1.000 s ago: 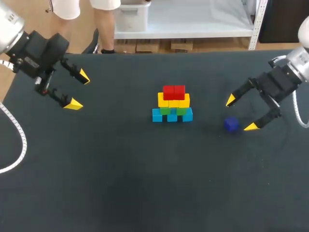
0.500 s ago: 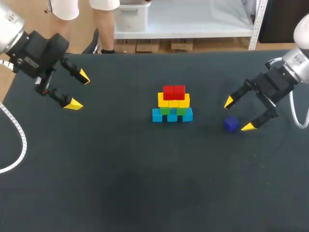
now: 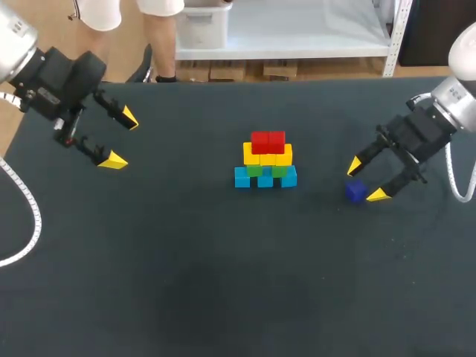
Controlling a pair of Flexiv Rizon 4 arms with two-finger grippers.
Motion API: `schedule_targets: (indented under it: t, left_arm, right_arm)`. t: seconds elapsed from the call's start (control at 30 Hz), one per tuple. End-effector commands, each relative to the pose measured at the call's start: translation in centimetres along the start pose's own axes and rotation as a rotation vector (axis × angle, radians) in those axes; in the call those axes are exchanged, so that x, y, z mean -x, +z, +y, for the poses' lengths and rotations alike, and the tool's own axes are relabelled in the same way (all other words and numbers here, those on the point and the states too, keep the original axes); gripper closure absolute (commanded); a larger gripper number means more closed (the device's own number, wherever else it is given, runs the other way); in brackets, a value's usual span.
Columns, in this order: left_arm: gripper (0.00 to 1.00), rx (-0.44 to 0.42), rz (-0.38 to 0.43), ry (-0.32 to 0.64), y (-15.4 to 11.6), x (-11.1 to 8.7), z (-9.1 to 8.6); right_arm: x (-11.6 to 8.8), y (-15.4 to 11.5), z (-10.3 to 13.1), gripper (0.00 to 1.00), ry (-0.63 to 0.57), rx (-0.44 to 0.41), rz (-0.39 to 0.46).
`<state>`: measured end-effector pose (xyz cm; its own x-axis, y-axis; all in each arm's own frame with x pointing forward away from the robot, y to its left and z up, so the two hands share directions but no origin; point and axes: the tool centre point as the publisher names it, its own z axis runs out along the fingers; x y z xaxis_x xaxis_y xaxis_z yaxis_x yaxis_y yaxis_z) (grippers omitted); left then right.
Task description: Place the blue cubes, place green cubes on the blue cubes, place the yellow cubes on the green cubes, then place the red cubes on the yellow cubes, and place purple cube on the red cubes.
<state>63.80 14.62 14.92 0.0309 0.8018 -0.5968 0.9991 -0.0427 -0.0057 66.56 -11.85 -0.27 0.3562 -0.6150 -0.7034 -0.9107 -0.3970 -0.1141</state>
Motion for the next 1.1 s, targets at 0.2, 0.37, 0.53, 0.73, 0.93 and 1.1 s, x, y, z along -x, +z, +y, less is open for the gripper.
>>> schedule_targets:
  t: [0.2,0.37,0.53,0.73,0.93,1.1]
  left_arm:
    - [0.0,-0.001,0.001,0.0,0.0,0.0,0.1]
    - [0.0,-0.001,0.001,0.0,0.0,0.0,0.1]
    - [0.0,-0.001,0.001,0.0,0.0,0.0,0.1]
    - [0.0,-0.001,0.001,0.0,0.0,0.0,0.1]
    - [0.0,-0.001,0.001,0.0,0.0,0.0,0.1]
    - [0.0,-0.001,0.001,0.0,0.0,0.0,0.1]
  right_arm:
    - [0.1,0.2,0.1,0.9,0.008,0.002,0.012]
    - [0.6,-0.6,0.5,1.0,0.064,-0.042,-0.009]
    - [2.0,-2.1,0.6,1.0,0.191,-0.143,-0.017]
    - [5.1,-3.8,-0.1,1.0,0.247,-0.262,0.017]
    - [8.9,-4.9,-1.8,1.0,0.255,-0.329,0.047]
    - [11.6,-4.9,-3.9,1.0,0.257,-0.331,0.066]
